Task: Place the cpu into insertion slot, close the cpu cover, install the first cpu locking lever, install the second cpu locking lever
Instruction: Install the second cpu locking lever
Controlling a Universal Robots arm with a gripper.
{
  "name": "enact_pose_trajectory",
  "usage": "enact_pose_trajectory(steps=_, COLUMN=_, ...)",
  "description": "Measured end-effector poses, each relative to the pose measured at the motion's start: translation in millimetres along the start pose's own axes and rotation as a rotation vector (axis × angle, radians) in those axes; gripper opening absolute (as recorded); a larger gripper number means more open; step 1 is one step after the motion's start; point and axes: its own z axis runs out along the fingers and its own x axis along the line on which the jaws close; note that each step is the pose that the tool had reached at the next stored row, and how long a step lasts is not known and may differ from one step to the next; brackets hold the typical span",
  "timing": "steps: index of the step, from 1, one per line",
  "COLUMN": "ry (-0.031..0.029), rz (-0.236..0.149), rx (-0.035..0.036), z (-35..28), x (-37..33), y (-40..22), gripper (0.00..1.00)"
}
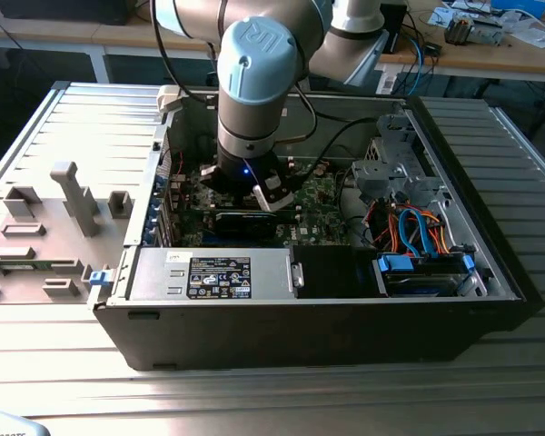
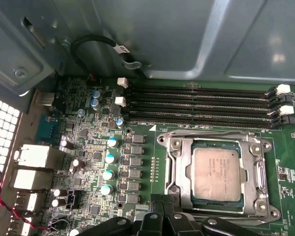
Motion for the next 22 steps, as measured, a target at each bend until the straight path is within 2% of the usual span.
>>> enact_pose_trajectory(steps=5, ry=0.0078, rz=-0.026, rx=-0.0016, z=1.3, x=0.1, y=-0.3, gripper=0.11)
enact_pose_trajectory(steps=9, ry=0.006, rz=-0.029, rx=-0.0002, z=-0.7, x=0.3, y=0.6, gripper=0.11)
enact_pose_trajectory(steps=11, ry=0.0062, rz=-0.029, rx=0.0037, z=-4.6, x=0.6, y=1.6, gripper=0.11)
enact_pose_trajectory(steps=14, ry=0.0064, rz=-0.029, rx=0.0053, z=-4.9, x=0.7, y=1.7, gripper=0.11)
enact_pose_trajectory(steps=16, ry=0.007, rz=-0.028, rx=0.0101, z=-5.1, x=0.3, y=1.8, gripper=0.11)
enact_pose_trajectory(steps=17, ry=0.0081, rz=-0.027, rx=0.0179, z=-5.3, x=-3.1, y=1.5, gripper=0.11)
enact_pose_trajectory(steps=18, ry=0.0102, rz=-0.026, rx=0.0241, z=-5.7, x=-9.3, y=1.1, gripper=0.11)
enact_pose_trajectory(steps=20, ry=0.0131, rz=-0.025, rx=0.0284, z=-6.3, x=-19.1, y=0.9, gripper=0.11)
enact_pose_trajectory(steps=22, ry=0.0141, rz=-0.025, rx=0.0302, z=-6.1, x=-25.6, y=2.8, gripper=0.11)
